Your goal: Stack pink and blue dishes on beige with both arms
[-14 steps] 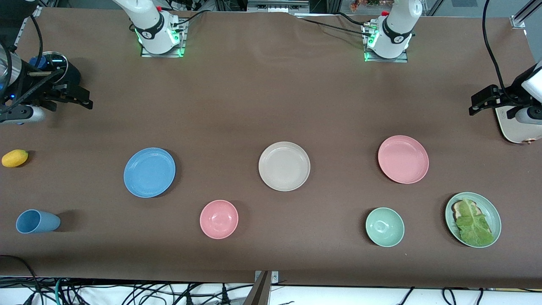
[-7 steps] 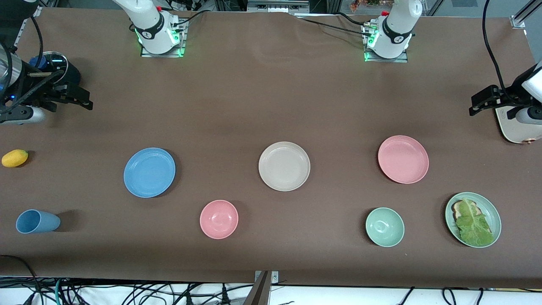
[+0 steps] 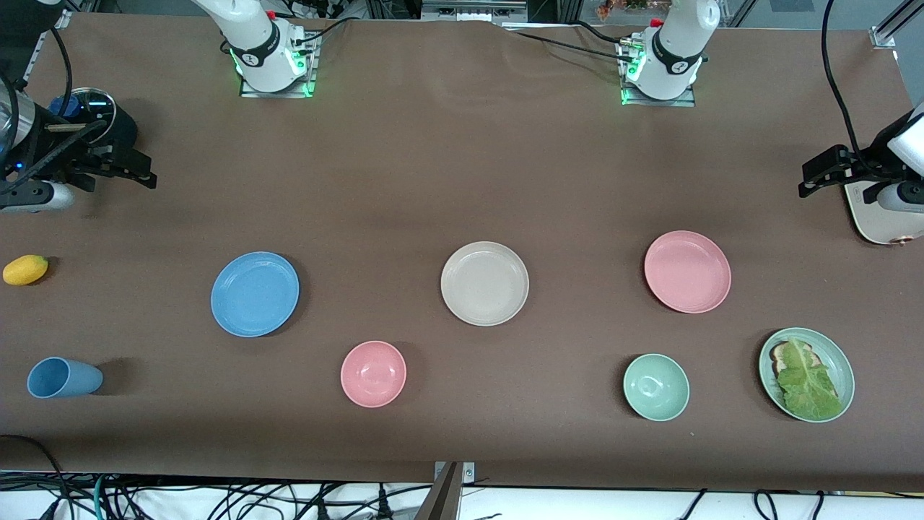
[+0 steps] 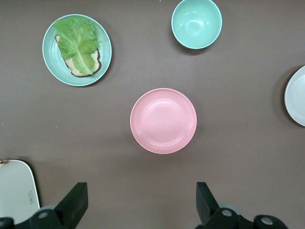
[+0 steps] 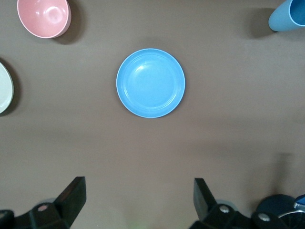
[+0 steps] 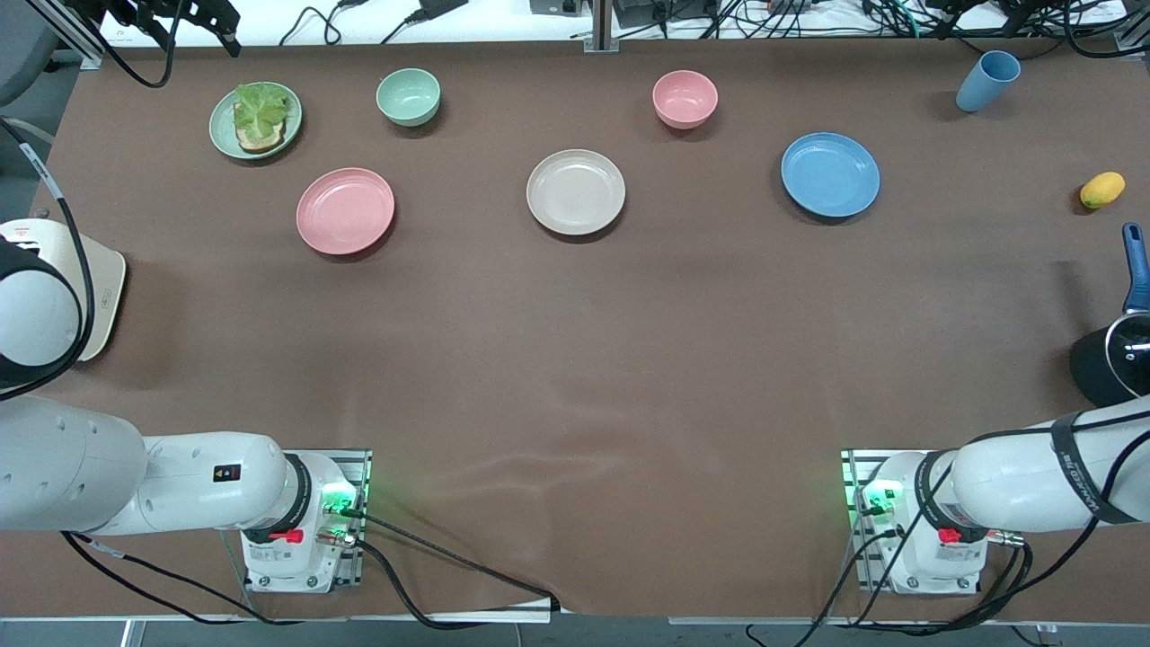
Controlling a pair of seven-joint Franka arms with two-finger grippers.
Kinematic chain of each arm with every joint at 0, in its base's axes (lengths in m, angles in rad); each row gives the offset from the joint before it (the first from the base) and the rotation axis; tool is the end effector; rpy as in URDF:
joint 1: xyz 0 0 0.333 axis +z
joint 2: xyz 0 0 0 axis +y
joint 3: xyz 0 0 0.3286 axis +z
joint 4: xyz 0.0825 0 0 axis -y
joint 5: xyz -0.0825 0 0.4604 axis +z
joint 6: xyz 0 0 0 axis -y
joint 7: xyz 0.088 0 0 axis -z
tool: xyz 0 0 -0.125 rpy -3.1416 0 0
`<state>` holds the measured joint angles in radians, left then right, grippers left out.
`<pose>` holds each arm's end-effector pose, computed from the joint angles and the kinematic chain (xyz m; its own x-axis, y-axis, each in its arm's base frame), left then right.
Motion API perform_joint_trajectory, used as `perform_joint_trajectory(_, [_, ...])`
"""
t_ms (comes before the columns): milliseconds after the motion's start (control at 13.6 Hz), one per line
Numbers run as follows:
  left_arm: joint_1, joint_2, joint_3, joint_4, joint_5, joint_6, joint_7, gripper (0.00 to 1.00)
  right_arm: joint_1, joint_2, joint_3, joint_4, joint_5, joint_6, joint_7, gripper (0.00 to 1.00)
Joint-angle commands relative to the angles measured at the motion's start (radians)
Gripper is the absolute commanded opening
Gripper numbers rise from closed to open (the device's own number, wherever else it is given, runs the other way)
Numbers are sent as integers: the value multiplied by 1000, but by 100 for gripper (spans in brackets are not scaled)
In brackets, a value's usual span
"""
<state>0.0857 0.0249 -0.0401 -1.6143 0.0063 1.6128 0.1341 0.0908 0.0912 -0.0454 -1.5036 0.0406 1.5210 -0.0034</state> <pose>0.6396 0.0302 0.5830 0.9957 -0.0887 -0.0268 -0.0888 -0.9961 -0.0017 0.6519 0.0361 0.5931 0.9960 0.0506 -0.0735 0.0480 -0.9982 -0.0367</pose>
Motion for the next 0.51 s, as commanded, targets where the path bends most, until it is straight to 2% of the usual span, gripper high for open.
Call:
perform_joint_trajectory(0, [-7, 13, 3, 17, 3, 2, 19, 100, -8, -1, 4, 6, 5, 2, 2, 100])
perform_joint_trajectory(441, [-14, 21, 3, 17, 3, 2, 21, 100, -3, -1, 5, 13, 4, 2, 6, 100])
